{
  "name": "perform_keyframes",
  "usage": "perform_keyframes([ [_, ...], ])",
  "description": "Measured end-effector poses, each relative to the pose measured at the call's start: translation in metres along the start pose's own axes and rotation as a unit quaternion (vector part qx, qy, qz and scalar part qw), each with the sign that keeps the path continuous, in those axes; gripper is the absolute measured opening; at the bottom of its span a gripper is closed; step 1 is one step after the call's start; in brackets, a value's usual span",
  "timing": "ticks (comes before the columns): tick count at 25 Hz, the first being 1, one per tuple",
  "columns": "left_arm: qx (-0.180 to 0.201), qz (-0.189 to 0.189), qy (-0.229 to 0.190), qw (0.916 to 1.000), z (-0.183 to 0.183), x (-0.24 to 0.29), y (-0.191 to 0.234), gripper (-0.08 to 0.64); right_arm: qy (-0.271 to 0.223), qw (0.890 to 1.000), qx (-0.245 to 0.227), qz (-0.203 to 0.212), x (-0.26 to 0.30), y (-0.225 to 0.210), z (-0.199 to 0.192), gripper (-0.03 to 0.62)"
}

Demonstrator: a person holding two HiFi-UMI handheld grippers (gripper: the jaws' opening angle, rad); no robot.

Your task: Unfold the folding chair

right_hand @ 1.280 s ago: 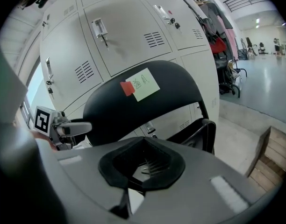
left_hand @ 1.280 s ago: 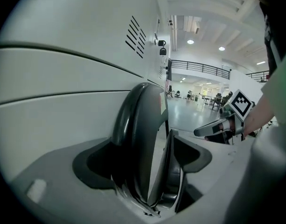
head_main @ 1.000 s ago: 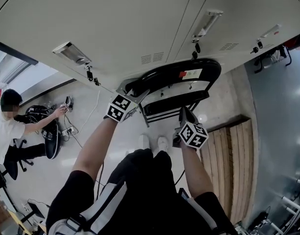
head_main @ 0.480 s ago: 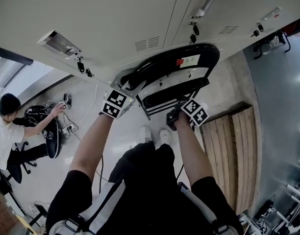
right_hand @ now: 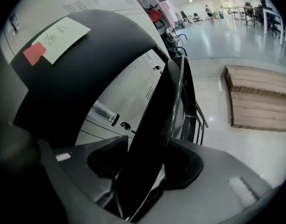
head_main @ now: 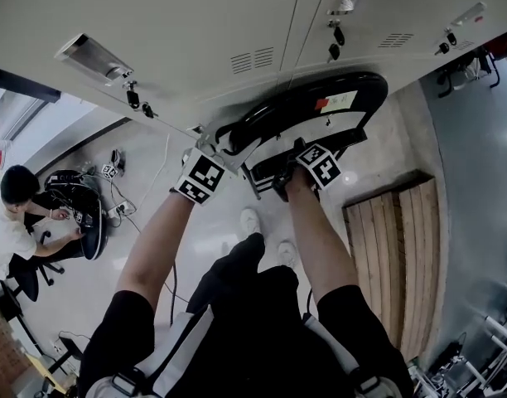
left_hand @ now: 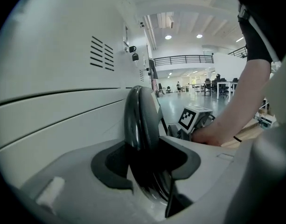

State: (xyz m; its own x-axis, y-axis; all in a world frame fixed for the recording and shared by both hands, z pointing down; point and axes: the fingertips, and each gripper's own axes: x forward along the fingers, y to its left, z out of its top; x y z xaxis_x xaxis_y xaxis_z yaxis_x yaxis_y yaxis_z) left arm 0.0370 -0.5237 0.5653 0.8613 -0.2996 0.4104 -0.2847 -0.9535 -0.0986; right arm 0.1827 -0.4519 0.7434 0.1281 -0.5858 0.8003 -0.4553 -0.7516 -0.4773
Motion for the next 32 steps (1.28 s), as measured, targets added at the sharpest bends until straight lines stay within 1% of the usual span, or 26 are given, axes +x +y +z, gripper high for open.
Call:
perform_keyframes([
  [2, 0.003, -0.005, -0.001, 1.0000, 0.002, -0.001, -0.009, 0.181, -0.004, 1.000, 0.006, 0.020, -0.004, -0.004, -0.001, 0.195],
  [6, 0.000, -0.013, 0.003, 0.9999, -0.001, -0.006, -0.027, 0.176, -0.003, 0.998, 0.016, 0.052, -0.015, -0.020, -0.008, 0.209],
  [10, -0.028, -0.006, 0.006, 0.9996, 0.000, -0.008, -0.037, 0.167, -0.002, 0.997, 0.020, 0.069, -0.024, -0.032, -0.011, 0.209],
  [14, -0.040, -0.001, 0.015, 0.9991, -0.003, -0.008, -0.042, 0.169, 0.012, 0.997, 0.012, 0.081, -0.038, -0.048, -0.017, 0.209],
  [17, -0.050, 0.002, 0.022, 0.9985, -0.007, -0.010, -0.044, 0.173, 0.016, 0.996, 0.018, 0.091, -0.052, -0.066, -0.025, 0.198],
  [21, -0.066, 0.000, 0.036, 0.9972, -0.011, -0.011, -0.051, 0.178, 0.028, 0.993, 0.043, 0.110, -0.071, -0.097, -0.040, 0.190],
  [25, -0.072, 0.002, 0.046, 0.9963, -0.016, -0.012, -0.062, 0.183, 0.042, 0.989, 0.061, 0.127, -0.089, -0.135, -0.057, 0.192],
  [32, -0.087, 0.002, 0.063, 0.9943, -0.030, -0.011, -0.082, 0.187, 0.065, 0.985, 0.090, 0.132, -0.109, -0.212, -0.090, 0.206],
])
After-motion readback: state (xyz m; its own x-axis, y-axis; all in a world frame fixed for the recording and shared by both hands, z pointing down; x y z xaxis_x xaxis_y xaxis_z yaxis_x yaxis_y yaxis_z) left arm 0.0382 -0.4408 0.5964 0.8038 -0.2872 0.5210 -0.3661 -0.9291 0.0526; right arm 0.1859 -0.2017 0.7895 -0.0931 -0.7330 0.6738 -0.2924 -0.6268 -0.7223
